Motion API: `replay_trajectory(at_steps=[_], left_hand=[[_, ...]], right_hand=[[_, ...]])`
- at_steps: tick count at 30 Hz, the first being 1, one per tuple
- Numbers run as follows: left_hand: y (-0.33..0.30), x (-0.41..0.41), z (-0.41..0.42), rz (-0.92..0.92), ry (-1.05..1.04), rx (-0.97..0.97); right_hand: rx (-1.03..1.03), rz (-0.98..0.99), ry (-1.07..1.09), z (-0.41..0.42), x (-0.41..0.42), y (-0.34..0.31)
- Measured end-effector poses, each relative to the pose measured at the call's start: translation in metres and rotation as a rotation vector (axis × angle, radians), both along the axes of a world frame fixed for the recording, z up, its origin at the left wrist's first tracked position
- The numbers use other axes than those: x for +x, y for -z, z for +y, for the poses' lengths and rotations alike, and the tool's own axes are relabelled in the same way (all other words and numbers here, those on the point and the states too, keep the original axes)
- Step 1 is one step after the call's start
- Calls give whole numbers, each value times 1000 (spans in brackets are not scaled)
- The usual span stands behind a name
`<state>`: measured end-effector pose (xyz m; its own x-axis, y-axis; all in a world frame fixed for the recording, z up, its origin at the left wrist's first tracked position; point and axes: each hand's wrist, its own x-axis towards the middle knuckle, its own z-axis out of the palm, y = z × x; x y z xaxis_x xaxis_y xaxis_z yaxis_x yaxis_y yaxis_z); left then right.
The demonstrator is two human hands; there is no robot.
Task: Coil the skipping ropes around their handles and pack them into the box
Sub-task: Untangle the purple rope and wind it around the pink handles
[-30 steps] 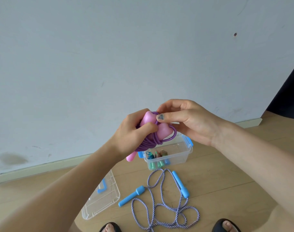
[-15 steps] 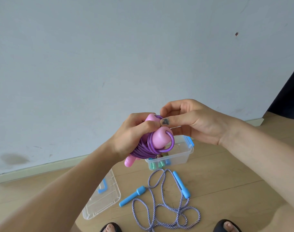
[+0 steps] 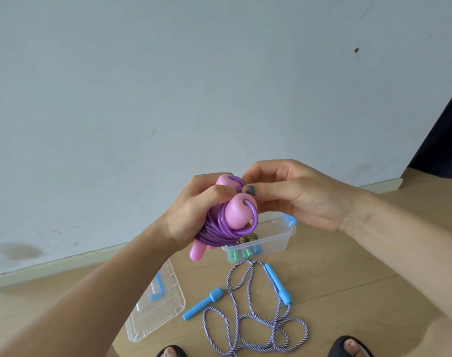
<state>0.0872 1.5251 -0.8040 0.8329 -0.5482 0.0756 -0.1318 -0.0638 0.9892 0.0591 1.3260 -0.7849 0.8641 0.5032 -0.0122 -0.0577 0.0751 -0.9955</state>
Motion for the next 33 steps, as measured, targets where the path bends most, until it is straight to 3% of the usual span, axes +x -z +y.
replay_trajectory(at_steps=[14, 29, 33], left_hand=[[-5, 1, 1, -317, -35, 264], [3, 10, 5, -387, -184, 332], [1, 10, 6, -332, -141, 319]], right_hand=[[-204, -224, 166, -3, 2, 9], [-212, -166, 213, 6, -4, 3], [-132, -59, 204, 8, -2, 6]])
